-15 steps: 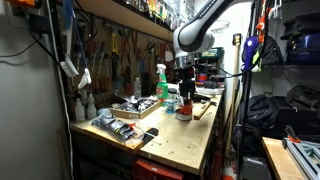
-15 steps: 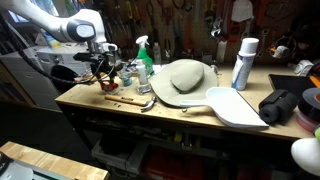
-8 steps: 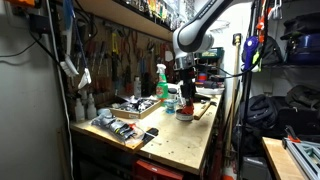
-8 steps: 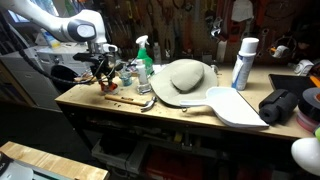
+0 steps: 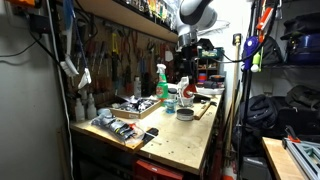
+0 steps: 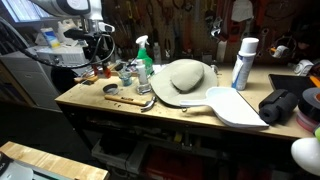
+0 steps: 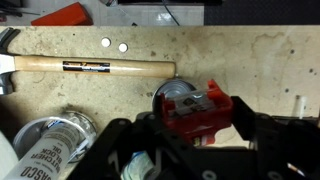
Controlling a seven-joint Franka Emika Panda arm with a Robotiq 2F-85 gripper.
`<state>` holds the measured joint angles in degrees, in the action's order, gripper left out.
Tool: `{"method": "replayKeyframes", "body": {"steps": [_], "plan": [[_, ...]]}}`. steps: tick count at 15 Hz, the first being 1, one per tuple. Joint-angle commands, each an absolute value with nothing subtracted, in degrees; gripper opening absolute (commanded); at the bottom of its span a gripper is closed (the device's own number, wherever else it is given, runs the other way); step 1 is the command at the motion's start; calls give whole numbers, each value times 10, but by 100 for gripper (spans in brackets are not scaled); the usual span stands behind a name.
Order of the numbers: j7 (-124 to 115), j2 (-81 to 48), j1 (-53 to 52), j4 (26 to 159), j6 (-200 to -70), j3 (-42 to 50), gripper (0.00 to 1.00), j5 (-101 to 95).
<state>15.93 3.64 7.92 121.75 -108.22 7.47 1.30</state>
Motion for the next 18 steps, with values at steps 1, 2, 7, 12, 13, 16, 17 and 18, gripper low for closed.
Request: {"method": "replayKeyframes", "body": {"steps": [1, 2, 7, 12, 13, 16, 17, 18], "plan": [[160, 105, 63, 1269, -1050, 67, 42, 48], [146, 115, 57, 1279, -1036, 63, 42, 65], [88, 155, 28, 1350, -1150, 42, 42, 165], [85, 115, 19, 1363, -1368, 42, 42, 208], [89, 109, 19, 1367, -1418, 42, 42, 206], [73, 93, 17, 1397, -1569, 34, 42, 182], [69, 90, 15, 1412, -1602, 33, 42, 176], [68, 86, 15, 1426, -1635, 31, 42, 168]]}}
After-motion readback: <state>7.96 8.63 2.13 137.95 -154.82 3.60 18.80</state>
